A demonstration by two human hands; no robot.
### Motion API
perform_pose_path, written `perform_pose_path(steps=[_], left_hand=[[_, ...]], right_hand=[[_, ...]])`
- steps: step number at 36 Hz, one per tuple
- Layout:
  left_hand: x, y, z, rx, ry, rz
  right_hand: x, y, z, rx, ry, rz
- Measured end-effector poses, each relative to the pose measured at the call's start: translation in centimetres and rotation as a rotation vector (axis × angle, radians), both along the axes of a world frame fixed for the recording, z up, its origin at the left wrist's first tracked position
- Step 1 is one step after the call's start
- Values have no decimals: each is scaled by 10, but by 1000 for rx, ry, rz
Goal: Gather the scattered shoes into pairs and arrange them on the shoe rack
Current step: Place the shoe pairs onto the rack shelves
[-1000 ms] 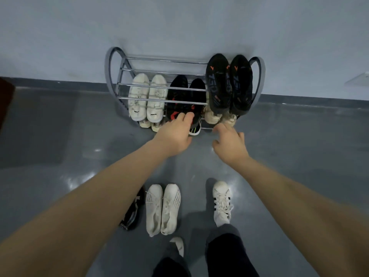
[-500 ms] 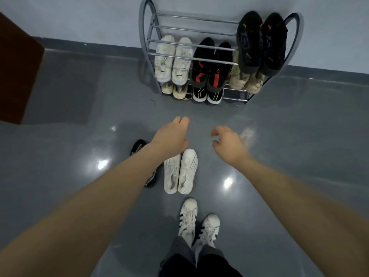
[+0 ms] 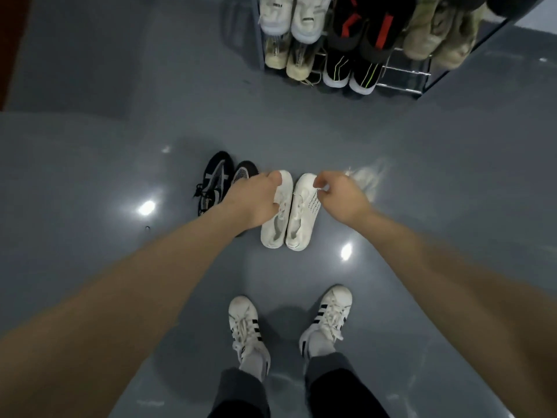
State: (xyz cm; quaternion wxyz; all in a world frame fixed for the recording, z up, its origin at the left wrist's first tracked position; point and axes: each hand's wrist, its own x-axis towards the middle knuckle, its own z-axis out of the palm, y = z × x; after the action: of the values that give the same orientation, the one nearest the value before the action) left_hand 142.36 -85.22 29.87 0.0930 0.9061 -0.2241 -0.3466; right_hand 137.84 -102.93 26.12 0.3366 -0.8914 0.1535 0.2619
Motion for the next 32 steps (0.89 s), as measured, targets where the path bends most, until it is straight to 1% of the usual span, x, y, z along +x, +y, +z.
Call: perform_pose_path(steps=[2, 5, 11, 14, 17, 20, 22, 27, 32], left_hand=[[-4, 10, -23, -2, 5, 4], [-14, 20, -63, -44, 59, 55], [-33, 23, -158, -75, 114, 110], [-42, 25, -206, -42, 90, 85], [-53, 27, -244, -16, 43, 2], [-66, 31, -273, 53, 46, -160], [-76, 34, -288, 93, 13, -251], [-94, 34, -315, 130, -62, -338], [-92, 32, -321, 107, -133, -408]], right_hand=[[-3, 7, -23, -6, 13, -8], [-11, 16, -67, -7, 52, 7], [-31, 29, -166, -140, 222, 257], [-42, 39, -211, -173, 225, 343], [-53, 47, -242, -236, 191, 442], [-64, 53, -265, -404, 182, 576], [-74, 55, -278, -455, 167, 617], [-88, 55, -295, -410, -13, 605], [-96, 55, -294, -381, -39, 534]])
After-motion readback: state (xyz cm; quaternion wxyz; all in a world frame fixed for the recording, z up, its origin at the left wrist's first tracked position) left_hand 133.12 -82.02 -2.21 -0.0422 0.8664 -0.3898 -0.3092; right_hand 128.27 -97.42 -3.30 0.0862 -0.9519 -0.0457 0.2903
